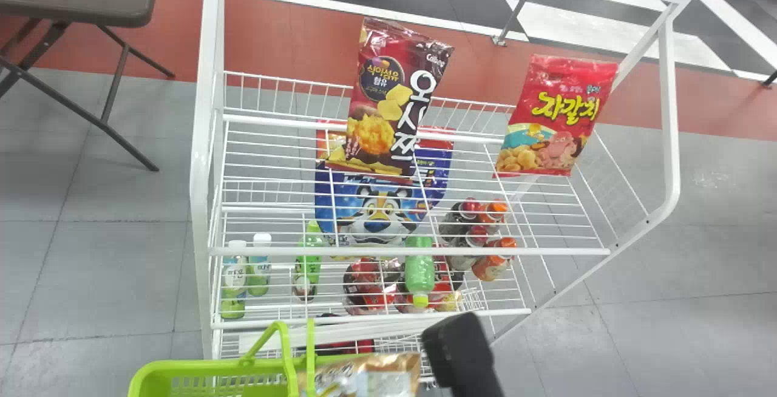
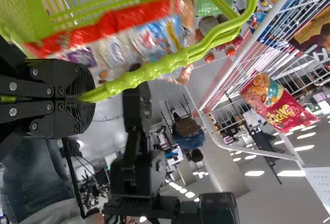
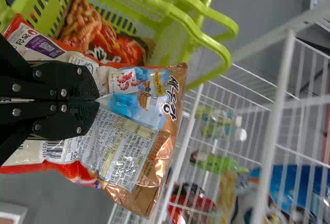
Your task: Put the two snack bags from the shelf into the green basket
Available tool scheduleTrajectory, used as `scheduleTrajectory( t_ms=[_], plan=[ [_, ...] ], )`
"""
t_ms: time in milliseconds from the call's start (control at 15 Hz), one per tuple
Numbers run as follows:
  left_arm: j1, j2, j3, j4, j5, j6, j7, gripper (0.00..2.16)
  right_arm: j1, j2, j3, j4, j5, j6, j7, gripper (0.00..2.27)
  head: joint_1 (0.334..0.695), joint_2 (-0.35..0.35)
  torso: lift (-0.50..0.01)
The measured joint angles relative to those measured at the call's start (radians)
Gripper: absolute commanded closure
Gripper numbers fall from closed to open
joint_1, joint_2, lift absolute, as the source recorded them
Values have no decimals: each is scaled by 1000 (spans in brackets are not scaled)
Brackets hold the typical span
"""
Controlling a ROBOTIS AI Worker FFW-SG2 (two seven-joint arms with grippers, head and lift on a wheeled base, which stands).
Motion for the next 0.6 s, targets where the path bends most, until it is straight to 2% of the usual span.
scheduleTrajectory(
  t_ms=[267,533,600],
  plan=[
    [3,0,-12,-4,-11,-3,2,1899,-50,6,128,142,31,-50,-12,2111,695,-350,-12],
    [6,0,-25,-10,-25,-3,5,1899,-91,7,226,273,83,-281,-14,2111,695,-350,-12],
    [7,0,-26,-11,-26,-3,4,1899,-103,7,247,306,96,-344,-14,2044,695,-350,-12]
  ],
)
